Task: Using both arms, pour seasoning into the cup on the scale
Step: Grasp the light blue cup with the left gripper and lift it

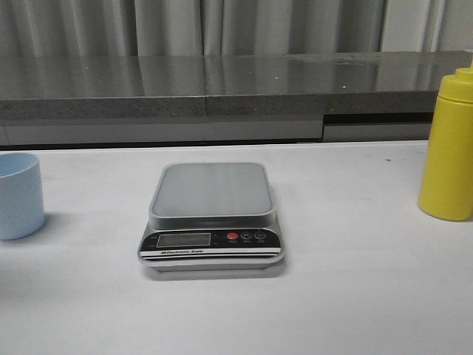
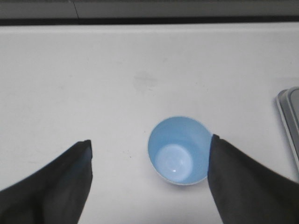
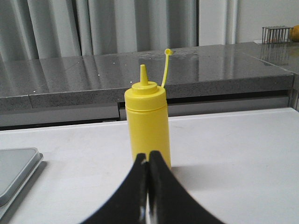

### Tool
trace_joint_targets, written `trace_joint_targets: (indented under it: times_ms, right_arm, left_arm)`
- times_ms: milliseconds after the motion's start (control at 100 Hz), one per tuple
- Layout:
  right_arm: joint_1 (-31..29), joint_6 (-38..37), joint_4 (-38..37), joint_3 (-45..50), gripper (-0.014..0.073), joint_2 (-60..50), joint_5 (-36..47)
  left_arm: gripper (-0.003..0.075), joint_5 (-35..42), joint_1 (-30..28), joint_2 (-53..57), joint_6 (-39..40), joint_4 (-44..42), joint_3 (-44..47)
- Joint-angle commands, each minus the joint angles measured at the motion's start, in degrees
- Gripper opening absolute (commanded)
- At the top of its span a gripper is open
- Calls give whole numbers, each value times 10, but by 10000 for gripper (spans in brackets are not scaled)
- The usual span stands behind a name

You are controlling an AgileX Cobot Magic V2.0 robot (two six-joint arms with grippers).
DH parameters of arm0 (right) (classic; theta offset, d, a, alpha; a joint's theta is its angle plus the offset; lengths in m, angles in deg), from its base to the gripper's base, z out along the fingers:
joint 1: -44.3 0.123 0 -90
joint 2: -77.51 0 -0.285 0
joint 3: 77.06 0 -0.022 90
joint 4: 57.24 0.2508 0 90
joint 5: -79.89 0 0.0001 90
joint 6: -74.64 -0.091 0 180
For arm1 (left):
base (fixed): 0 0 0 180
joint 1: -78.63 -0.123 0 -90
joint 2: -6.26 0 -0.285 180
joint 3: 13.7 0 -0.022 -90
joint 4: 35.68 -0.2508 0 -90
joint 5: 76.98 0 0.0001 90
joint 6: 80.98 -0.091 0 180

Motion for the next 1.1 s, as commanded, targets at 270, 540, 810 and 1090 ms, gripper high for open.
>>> trace_joint_targets:
  times_ms: [270, 540, 810, 1090]
  right_arm:
    - [-1, 6, 2, -11, -68, -11, 45]
    - [-1, 6, 2, -11, -68, -11, 45]
    - [-1, 6, 2, -11, -68, -11, 45]
    - [-1, 6, 2, -11, -68, -11, 45]
  left_arm:
    - [512, -141, 3, -149, 0, 4, -144]
    - [512, -137, 3, -217, 0, 4, -171]
    - [512, -120, 3, -276, 0, 4, -171]
    - [511, -89, 3, -290, 0, 6, -171]
